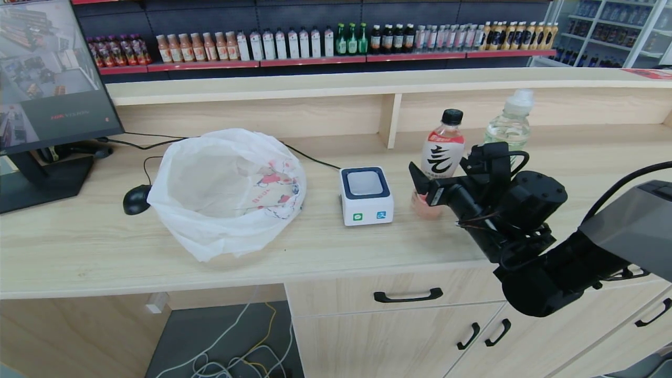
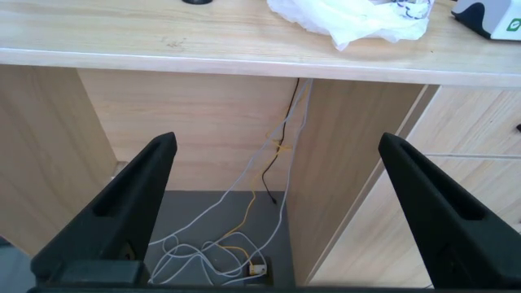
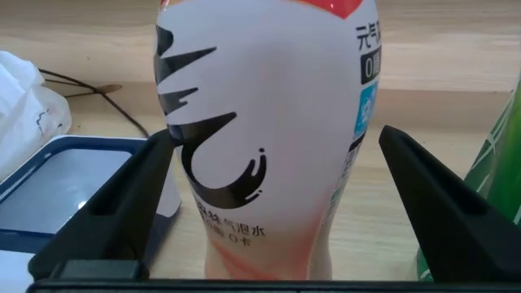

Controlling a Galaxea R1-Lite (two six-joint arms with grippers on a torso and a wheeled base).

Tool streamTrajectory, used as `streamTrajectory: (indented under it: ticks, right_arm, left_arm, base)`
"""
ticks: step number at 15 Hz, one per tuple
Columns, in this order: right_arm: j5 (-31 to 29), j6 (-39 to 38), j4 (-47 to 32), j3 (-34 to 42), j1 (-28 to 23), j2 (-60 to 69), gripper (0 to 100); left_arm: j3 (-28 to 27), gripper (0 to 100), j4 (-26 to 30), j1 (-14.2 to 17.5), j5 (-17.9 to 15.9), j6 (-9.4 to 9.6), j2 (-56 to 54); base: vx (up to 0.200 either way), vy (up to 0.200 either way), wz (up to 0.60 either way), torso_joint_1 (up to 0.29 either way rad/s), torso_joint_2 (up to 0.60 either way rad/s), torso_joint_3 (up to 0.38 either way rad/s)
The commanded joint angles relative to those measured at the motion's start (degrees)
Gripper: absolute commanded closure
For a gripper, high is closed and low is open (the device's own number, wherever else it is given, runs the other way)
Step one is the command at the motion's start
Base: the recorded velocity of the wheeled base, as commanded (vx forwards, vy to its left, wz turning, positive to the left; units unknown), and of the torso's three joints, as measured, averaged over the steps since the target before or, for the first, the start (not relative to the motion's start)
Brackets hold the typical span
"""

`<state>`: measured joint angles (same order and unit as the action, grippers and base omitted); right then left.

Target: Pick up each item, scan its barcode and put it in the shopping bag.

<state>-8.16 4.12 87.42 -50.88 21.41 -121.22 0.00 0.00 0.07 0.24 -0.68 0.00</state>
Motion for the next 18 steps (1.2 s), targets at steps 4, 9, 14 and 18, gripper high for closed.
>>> streamTrajectory:
  ticks: [4, 9, 14, 18]
  right_arm:
    - [0.2, 0.0, -0.1, -3.3, -1.3, -2.4, 0]
    - [0.2, -0.5, -0.1, -4.0, -1.3, -3.1, 0]
    - [-0.1, -0.9, 0.0, -4.1, -1.2, -3.6, 0]
    - [-0.1, -1.0, 0.0, -4.7, -1.3, -3.4, 100]
  left_arm:
    - [0.0, 0, 0.0, 0.0, 0.0, -0.02, 0.0]
    - [0.0, 0, 0.0, 0.0, 0.0, -0.02, 0.0]
    - [0.0, 0, 0.0, 0.0, 0.0, -0.02, 0.0]
    - [0.0, 0, 0.0, 0.0, 0.0, -0.02, 0.0]
  base:
    - [0.000, 0.000, 0.00, 0.000, 0.00, 0.000]
    - [0.000, 0.000, 0.00, 0.000, 0.00, 0.000]
    - [0.000, 0.000, 0.00, 0.000, 0.00, 0.000]
    - [0.000, 0.000, 0.00, 0.000, 0.00, 0.000]
